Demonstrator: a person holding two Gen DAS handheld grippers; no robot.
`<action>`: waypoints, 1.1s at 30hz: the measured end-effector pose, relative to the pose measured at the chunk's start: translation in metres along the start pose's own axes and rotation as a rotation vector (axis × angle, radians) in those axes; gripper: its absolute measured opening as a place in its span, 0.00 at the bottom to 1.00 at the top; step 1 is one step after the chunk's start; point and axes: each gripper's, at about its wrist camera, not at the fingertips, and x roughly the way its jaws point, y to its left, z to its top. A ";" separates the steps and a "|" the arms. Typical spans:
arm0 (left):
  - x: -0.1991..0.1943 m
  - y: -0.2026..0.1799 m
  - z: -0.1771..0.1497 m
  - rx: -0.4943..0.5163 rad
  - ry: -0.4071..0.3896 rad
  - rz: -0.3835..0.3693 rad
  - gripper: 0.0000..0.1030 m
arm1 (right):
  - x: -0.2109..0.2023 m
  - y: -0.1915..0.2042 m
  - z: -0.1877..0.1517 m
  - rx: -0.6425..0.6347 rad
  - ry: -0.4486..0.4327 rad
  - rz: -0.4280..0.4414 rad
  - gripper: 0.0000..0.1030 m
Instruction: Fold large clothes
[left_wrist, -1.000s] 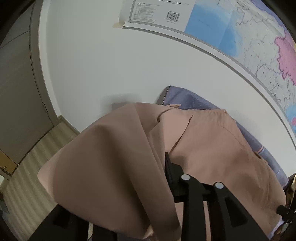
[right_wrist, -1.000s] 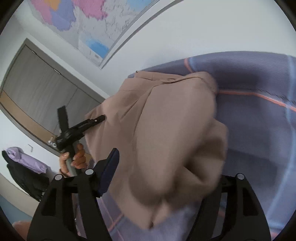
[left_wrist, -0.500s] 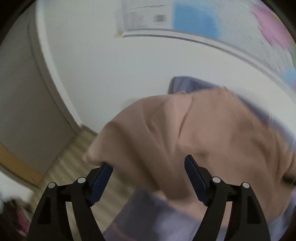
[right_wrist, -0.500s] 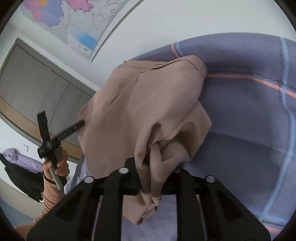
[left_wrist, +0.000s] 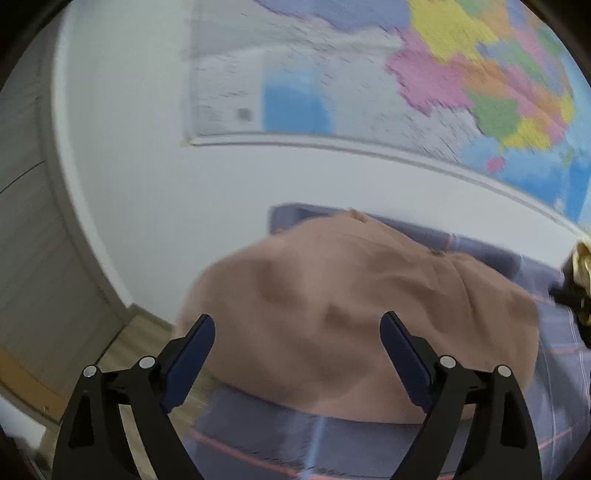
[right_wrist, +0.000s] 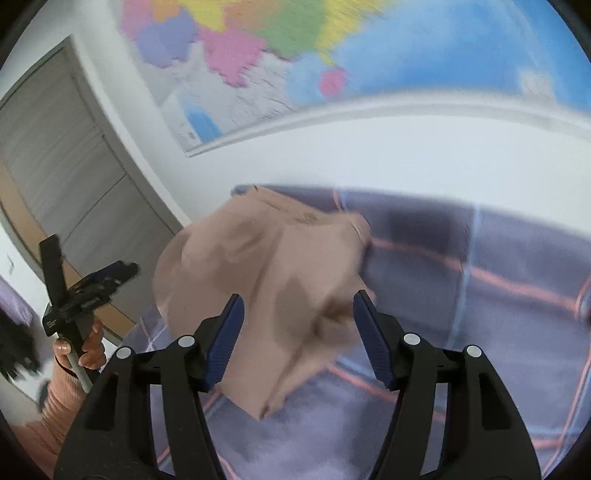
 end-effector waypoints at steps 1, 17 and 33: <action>0.009 -0.006 0.001 0.002 0.014 -0.011 0.85 | 0.008 0.007 0.005 -0.028 0.004 0.015 0.60; 0.064 -0.022 0.005 0.081 0.090 0.031 0.85 | 0.087 0.001 0.013 -0.011 0.140 -0.023 0.50; 0.156 0.003 0.039 0.005 0.227 0.146 0.84 | 0.147 0.010 0.028 -0.022 0.193 -0.060 0.49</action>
